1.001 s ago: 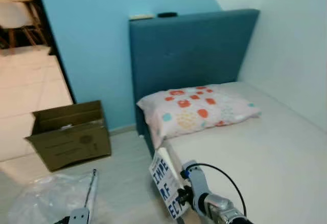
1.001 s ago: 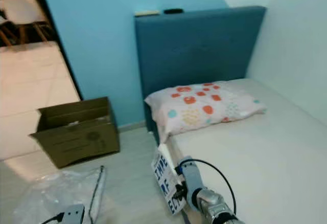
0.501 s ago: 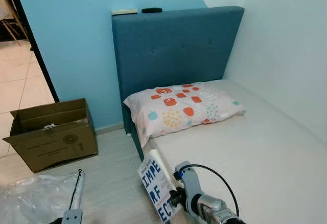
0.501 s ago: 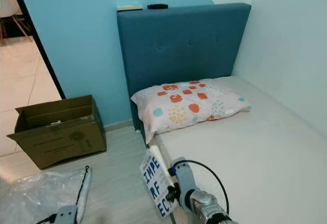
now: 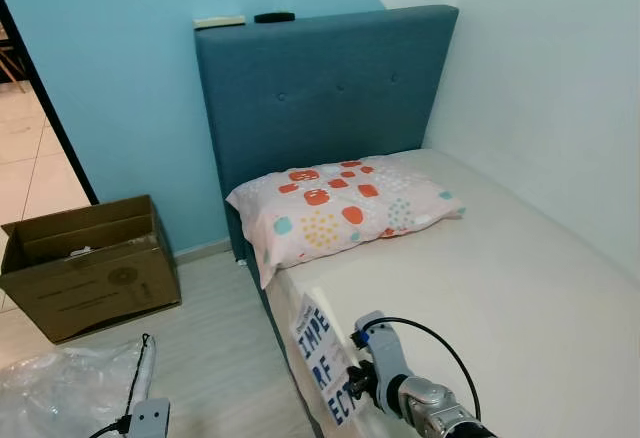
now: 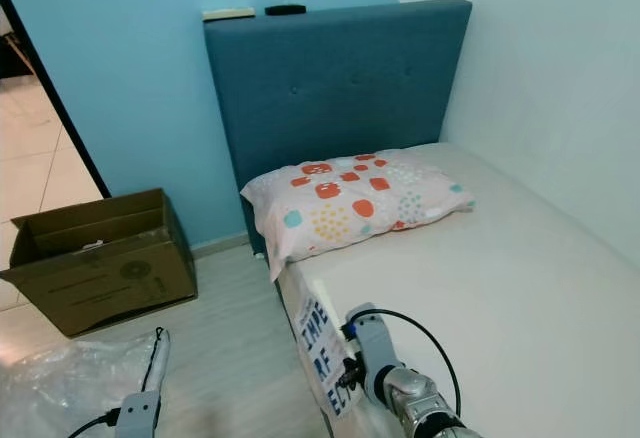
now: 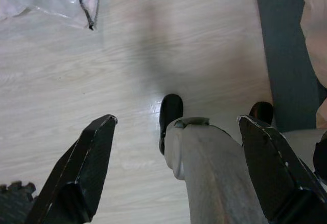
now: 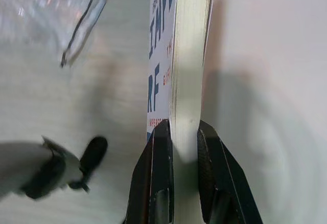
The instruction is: Clean up the room
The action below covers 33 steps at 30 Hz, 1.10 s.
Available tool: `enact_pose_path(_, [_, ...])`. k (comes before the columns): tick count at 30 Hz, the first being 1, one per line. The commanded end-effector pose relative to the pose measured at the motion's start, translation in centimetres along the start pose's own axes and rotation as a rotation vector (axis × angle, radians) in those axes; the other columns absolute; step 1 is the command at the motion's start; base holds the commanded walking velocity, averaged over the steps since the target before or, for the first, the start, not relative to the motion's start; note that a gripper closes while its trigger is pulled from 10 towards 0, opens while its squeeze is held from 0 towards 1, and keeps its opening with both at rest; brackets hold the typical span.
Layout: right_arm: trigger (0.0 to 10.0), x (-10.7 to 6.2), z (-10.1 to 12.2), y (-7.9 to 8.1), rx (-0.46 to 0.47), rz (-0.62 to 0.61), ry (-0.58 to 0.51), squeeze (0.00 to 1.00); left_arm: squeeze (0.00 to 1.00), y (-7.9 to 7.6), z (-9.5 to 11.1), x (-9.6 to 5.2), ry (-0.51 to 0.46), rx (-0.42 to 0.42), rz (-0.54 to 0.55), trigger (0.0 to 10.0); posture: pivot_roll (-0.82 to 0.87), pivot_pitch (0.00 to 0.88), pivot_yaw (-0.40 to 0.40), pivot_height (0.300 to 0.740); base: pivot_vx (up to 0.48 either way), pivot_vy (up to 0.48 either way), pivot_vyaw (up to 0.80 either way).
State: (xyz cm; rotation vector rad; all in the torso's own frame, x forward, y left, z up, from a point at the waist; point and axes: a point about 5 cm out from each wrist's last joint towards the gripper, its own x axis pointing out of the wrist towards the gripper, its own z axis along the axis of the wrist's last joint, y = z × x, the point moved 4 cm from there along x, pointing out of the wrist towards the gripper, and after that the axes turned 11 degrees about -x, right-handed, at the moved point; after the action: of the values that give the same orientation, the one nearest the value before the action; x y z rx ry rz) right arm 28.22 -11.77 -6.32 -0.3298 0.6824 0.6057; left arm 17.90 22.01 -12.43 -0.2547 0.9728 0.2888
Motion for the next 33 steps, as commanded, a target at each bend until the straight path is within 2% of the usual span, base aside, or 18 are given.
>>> enact_pose_path(1, [10.0, 0.21, 1.41, -0.10, -0.059, 0.003, -0.045, 0.00, 0.00, 0.67, -0.09, -0.09, 0.001, -0.005, 0.012, 10.0, 0.01, 0.000, -0.041, 0.740, 0.000, 0.000, 0.80])
enact_pose_path(16, [10.0, 0.32, 1.65, 0.15, -0.064, 0.010, -0.054, 0.00, 0.00, 0.60, -0.33, -0.12, 0.008, 0.001, 0.008, 10.0, 0.01, 0.000, -0.039, 0.740, 0.000, 0.000, 0.80])
enact_pose_path(20, [10.0, 0.31, 1.68, 0.05, -0.058, 0.003, -0.056, 0.00, 0.00, 0.61, -0.33, -0.12, 0.008, 0.002, 0.008, 10.0, 0.01, 0.000, -0.038, 0.740, 0.000, 0.000, 0.00])
enact_pose_path(21, [10.0, 0.23, 1.69, -0.57, -0.051, -0.035, -0.051, 0.00, 0.00, 0.57, -0.35, -0.12, 0.010, 0.008, 0.003, 10.0, 0.01, 0.000, -0.039, 0.740, 0.270, 0.000, 0.00])
enact_pose_path(24, [10.0, 0.17, 1.63, -0.79, -0.046, -0.048, -0.049, 0.00, 0.00, 0.52, -0.41, -0.12, 0.013, 0.013, -0.001, 10.0, 0.01, 0.000, -0.040, 0.740, 0.285, 0.000, 0.00])
enact_pose_path(33, [10.0, 0.06, 0.84, -0.65, -0.036, -0.051, -0.027, 0.00, 0.00, 0.29, -0.62, -0.12, 0.021, 0.017, -0.009, 10.0, 0.01, 0.000, -0.043, 0.740, 0.305, 0.000, 0.00])
